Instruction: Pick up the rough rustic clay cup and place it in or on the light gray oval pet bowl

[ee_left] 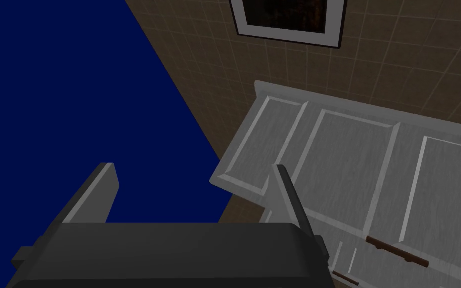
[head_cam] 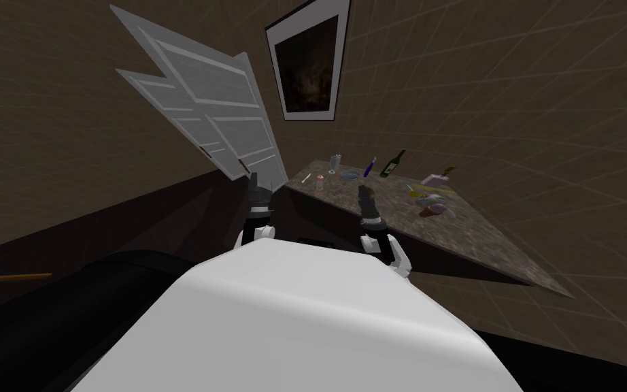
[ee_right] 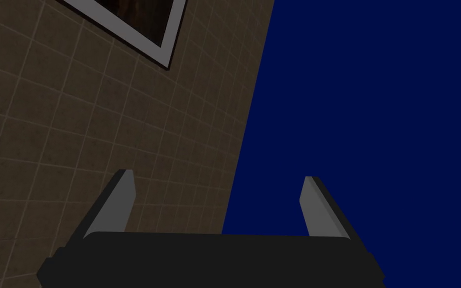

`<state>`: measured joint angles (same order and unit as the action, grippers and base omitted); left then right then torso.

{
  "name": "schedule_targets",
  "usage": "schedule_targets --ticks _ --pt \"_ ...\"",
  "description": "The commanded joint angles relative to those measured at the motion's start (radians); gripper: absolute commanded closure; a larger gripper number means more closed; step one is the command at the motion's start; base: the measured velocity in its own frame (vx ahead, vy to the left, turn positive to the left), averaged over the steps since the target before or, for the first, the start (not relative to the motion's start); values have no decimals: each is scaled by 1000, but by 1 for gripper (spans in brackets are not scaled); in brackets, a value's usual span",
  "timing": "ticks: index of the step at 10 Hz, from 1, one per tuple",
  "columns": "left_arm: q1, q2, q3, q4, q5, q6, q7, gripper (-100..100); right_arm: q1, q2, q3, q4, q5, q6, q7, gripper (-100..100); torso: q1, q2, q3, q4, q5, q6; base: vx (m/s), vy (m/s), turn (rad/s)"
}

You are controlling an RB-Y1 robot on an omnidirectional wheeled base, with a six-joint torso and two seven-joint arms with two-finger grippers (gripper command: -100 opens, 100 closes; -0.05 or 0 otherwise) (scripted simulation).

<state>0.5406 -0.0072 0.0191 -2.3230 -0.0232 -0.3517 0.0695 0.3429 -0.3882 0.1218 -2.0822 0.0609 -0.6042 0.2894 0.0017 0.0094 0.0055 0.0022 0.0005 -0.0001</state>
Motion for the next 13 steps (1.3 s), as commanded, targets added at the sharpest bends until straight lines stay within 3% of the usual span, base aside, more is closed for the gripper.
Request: schedule_targets --ticks 1,4,5,6,7,8,9,12,13 --pt "0 0 0 0 0 0 0 0 -18 -32 11 40 7 -2 16 -100 0 0 0 0 0 0 -110 34 52" --pt "0 0 0 0 0 0 0 0 -62 -115 40 126 30 -25 62 -100 0 -3 -2 -1 0 1 -95 46 105" --pt "0 0 0 0 0 0 0 0 -62 -115 40 139 30 -25 62 -100 -1 -3 -2 -1 0 0 -85 32 70" --pt "0 0 0 0 0 0 0 0 -84 -156 56 183 45 -36 86 -100 -1 -4 -2 -1 0 1 -94 47 131" --pt "0 0 0 0 0 0 0 0 -84 -156 56 193 45 -36 86 -100 0 -3 -2 -1 0 0 -70 41 67" --pt "0 0 0 0 0 0 0 0 -107 -196 71 234 62 -48 111 -100 -1 -4 -2 -1 0 1 -69 50 129" --pt "0 0 0 0 0 0 0 0 -107 -196 71 250 62 -48 111 -100 0 -5 -3 -1 0 0 -54 33 77" --pt "0 0 0 0 0 0 0 0 -151 -276 103 337 101 -71 163 -100 -2 -6 -4 -1 0 1 -52 27 115" --pt "0 0 0 0 0 0 0 0 -151 -276 103 369 101 -71 163 -100 -2 -6 -3 -1 0 0 -44 25 75"
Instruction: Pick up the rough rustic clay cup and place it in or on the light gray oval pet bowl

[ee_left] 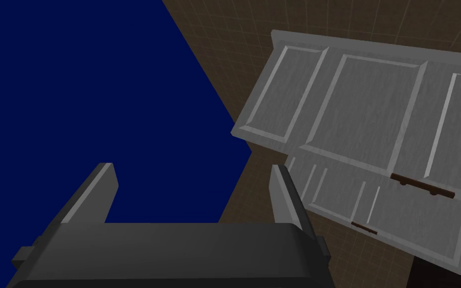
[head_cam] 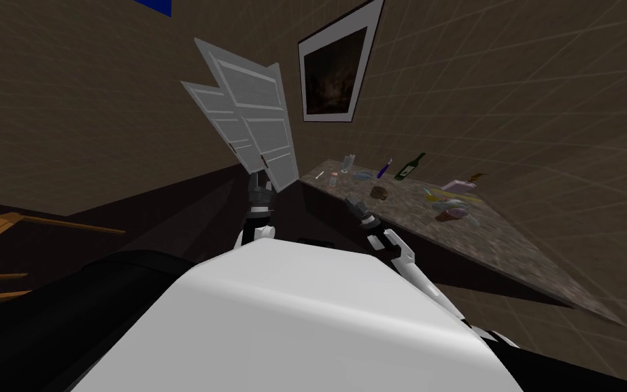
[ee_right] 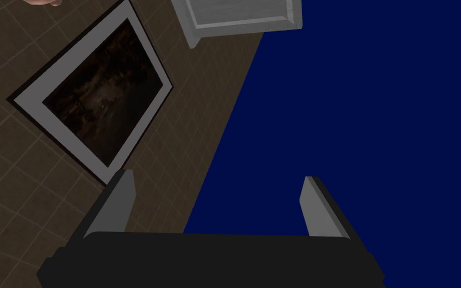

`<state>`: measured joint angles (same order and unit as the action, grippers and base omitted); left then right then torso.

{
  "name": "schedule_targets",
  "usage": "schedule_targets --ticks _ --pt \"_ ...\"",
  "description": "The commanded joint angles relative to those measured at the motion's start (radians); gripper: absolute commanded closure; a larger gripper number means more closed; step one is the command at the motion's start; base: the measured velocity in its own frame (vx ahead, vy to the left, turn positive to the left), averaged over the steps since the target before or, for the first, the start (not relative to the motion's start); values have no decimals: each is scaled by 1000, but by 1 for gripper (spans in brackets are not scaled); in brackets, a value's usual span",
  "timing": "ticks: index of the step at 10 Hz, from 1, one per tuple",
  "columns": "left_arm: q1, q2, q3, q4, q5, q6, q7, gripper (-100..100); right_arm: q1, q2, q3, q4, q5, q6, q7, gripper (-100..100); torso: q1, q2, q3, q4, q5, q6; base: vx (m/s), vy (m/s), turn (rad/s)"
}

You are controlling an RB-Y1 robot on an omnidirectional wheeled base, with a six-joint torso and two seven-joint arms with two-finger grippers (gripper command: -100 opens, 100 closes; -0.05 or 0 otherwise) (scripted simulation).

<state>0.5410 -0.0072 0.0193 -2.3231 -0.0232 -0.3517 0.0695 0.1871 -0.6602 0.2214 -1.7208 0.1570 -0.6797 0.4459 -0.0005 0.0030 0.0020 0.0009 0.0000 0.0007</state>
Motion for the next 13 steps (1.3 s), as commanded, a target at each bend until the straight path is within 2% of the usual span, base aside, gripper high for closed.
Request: schedule_targets --ticks 1,2,3,4,5,6,7,8,9,10,11,13 --pt "0 0 0 0 0 0 0 0 -18 -44 20 50 26 -8 33 -100 0 0 0 0 0 0 -31 37 125" --pt "0 0 0 0 0 0 0 0 -18 -44 20 70 26 -8 33 -100 1 -1 0 0 0 0 -27 25 67" --pt "0 0 0 0 0 0 0 0 -40 -84 36 113 49 -19 61 -100 0 -1 -1 0 0 0 -28 30 152" --pt "0 0 0 0 0 0 0 0 -40 -84 36 133 49 -19 61 -100 0 -1 -1 0 0 0 -24 17 78" --pt "0 0 0 0 0 0 0 0 -62 -124 53 176 72 -31 88 -100 0 -1 -1 0 0 0 -19 20 160" --pt "0 0 0 0 0 0 0 0 -62 -124 53 197 72 -31 88 -100 0 -2 -1 0 0 0 -12 12 62" --pt "0 0 0 0 0 0 0 0 -83 -163 69 233 97 -42 115 -100 -1 -2 -1 0 0 0 -13 15 102" --pt "0 0 0 0 0 0 0 0 -83 -163 69 262 97 -42 115 -100 -1 -2 -1 0 0 0 -8 10 84" --pt "0 0 0 0 0 0 0 0 -105 -203 85 306 121 -53 142 -100 -1 -2 -1 -1 0 0 0 10 148" --pt "0 0 0 0 0 0 0 0 -105 -203 85 326 121 -53 142 -100 -1 -3 -2 -1 0 0 5 3 90" --pt "0 0 0 0 0 0 0 0 -126 -243 100 364 146 -64 169 -100 -2 -3 -2 -1 0 0 12 2 121" --pt "0 0 0 0 0 0 0 0 -126 -243 100 390 146 -64 169 -100 -2 -4 -2 -1 0 0 10 -3 42"
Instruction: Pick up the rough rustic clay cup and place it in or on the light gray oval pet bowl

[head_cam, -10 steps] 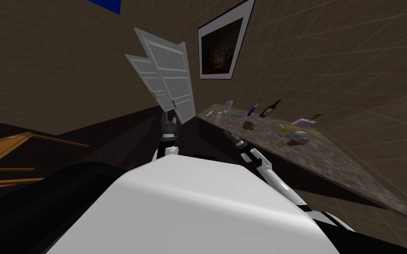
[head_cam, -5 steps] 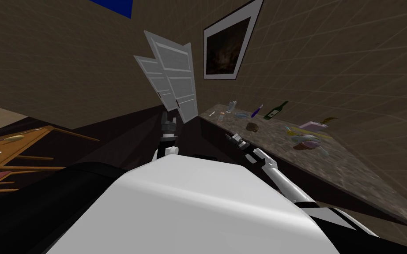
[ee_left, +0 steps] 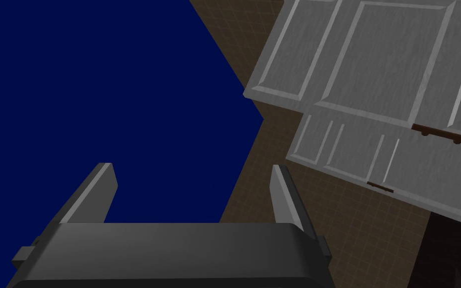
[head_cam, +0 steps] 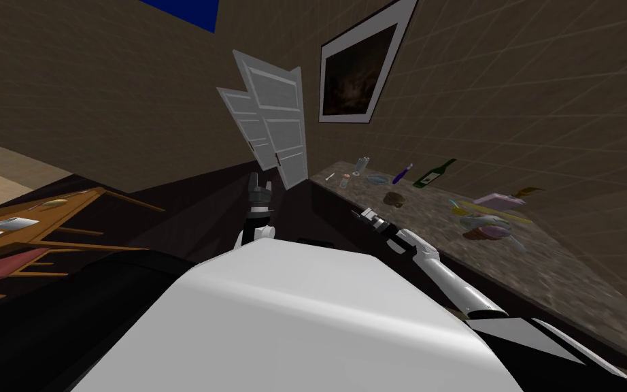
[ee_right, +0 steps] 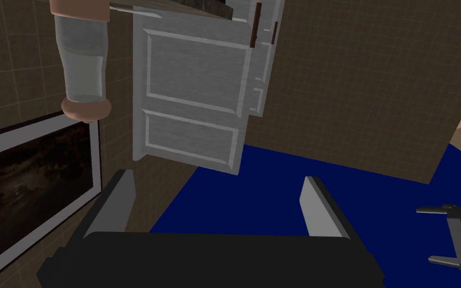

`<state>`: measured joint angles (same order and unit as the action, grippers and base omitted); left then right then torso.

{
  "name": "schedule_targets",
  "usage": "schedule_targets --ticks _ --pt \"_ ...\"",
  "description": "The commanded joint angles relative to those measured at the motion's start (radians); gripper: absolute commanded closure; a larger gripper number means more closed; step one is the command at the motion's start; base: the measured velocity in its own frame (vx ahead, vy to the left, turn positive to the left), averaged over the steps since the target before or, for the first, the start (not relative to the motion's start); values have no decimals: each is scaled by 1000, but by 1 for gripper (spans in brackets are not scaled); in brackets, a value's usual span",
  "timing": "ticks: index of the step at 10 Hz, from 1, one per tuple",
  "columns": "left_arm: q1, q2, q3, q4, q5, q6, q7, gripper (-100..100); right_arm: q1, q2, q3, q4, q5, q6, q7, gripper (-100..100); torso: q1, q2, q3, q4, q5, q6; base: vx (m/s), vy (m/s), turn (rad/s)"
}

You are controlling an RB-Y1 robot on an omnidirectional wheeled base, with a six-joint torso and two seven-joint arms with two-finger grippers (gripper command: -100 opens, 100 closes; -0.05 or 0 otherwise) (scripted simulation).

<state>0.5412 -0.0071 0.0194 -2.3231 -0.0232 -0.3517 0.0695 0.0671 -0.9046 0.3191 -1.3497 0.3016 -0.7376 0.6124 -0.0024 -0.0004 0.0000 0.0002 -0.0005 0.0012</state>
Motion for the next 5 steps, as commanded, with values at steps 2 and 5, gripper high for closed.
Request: schedule_targets --ticks 2,5 --pt "0 0 0 0 0 0 0 0 -26 -37 17 77 27 -16 28 -100 0 -1 0 0 0 -1 16 -4 108" --pt "0 0 0 0 0 0 0 0 -46 -75 31 123 53 -26 54 -100 0 -1 0 0 0 -1 15 -5 70"
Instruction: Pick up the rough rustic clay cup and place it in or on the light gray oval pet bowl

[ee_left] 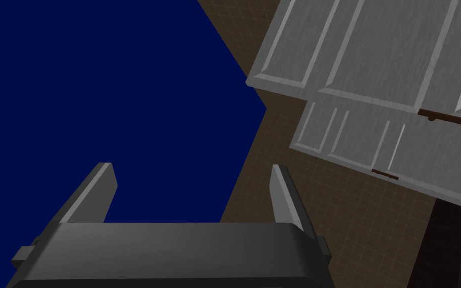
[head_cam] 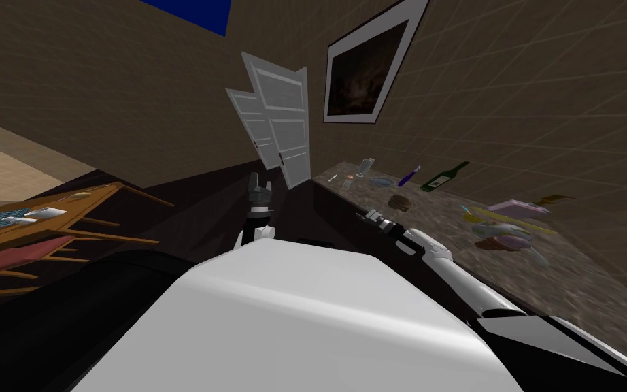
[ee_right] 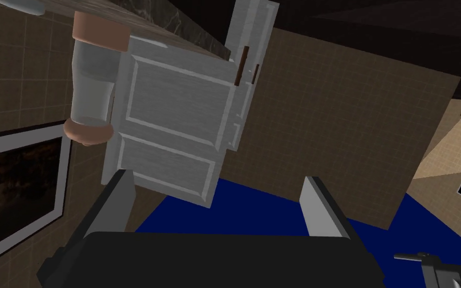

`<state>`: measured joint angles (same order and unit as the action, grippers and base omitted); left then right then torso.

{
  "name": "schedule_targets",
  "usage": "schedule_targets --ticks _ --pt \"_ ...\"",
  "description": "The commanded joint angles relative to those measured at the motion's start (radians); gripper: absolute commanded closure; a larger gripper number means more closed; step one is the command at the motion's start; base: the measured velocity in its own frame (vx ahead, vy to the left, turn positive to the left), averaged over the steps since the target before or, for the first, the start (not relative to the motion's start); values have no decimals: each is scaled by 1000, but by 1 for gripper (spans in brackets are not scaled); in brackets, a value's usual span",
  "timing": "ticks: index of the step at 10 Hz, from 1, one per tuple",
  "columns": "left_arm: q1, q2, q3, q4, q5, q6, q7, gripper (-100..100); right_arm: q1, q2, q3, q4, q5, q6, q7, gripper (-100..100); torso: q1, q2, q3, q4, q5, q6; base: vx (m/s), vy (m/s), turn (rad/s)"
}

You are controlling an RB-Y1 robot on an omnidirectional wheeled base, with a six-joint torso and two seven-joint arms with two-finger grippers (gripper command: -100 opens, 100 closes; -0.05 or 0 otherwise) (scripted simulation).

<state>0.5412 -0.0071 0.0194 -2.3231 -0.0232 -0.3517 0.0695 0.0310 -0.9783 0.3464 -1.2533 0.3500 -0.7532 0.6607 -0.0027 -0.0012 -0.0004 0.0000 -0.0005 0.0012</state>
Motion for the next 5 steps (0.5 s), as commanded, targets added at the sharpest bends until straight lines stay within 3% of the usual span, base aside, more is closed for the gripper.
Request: schedule_targets --ticks 1,2,5 --pt "0 0 0 0 0 0 0 0 -10 -1 4 48 5 -11 6 -100 0 0 0 0 0 0 11 -6 -20" --pt "0 0 0 0 0 0 0 0 -29 -37 17 77 31 -21 31 -100 0 1 0 0 0 0 20 -6 92" --pt "0 0 0 0 0 0 0 0 -48 -72 30 167 57 -31 56 -100 0 0 0 0 0 -1 22 -11 99"
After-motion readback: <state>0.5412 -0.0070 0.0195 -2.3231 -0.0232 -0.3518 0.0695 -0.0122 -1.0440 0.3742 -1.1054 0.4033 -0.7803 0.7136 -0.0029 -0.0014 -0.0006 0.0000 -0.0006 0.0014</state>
